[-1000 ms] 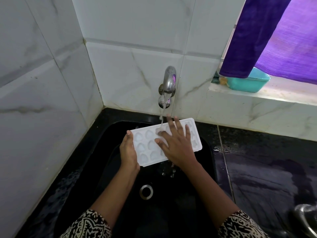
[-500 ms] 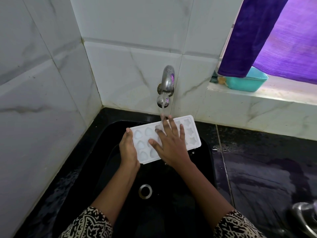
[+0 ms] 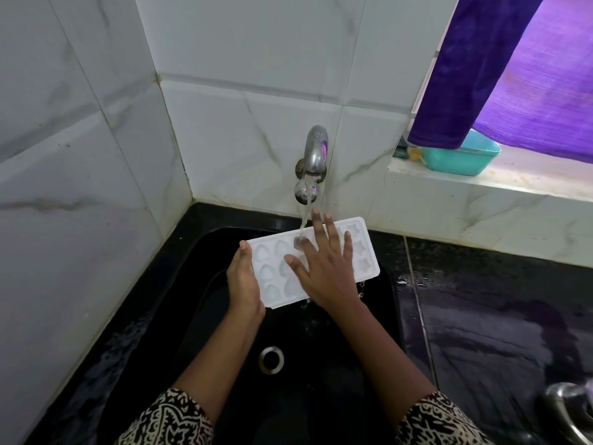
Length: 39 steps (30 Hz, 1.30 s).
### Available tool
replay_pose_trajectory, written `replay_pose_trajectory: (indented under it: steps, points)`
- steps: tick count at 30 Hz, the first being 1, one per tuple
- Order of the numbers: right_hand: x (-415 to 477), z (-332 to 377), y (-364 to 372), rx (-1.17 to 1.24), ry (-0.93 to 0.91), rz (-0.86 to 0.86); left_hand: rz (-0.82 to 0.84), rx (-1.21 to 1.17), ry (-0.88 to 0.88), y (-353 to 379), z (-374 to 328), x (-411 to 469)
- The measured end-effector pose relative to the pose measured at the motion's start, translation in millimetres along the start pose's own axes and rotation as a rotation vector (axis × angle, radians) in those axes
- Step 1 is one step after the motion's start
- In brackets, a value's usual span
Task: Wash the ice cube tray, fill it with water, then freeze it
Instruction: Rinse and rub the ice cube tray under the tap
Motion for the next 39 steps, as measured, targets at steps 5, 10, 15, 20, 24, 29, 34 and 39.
replay_pose_trajectory:
  steps: [5,10,15,20,24,29,34,39]
  points:
    - [-2,-4,1,0.012,-0.036,0.054,-0.003,-0.009,0.001,-6,0,8]
    - [3,10,1,-0.032,-0.023,0.071,-0.007,-0.019,-0.006,-5,1,5]
    - [3,-2,-4,0.045,-0.008,0.047,-0.009,-0.012,-0.005,-10,-1,7]
    - [1,12,-3,-0.002,-0.038,0.129,0.004,-0.015,0.001,-4,-4,0]
    - [-12,1,-17,0.178,0.009,0.097,-0.003,-0.022,0.006,-7,-7,-2]
    - [-28,-10,-36,0.137,0.053,-0.093,0.009,-0.033,-0.008,-4,-11,-6]
    - [-29,-4,-30,0.134,-0.012,-0.007,0.036,-0.043,-0.069,5,-15,-8]
    - [-15,1,-22,0.04,-0.007,0.063,0.024,-0.038,-0.079,10,-14,-12]
Point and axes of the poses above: each hand's wrist, its own x-axis towards the middle knuckle, its own y-axis out of the palm, z = x × y, the point moved 3 cm from there along x, towards the middle knuckle, and after that the axes turned 1 degree about x, right-handed, at the moved point
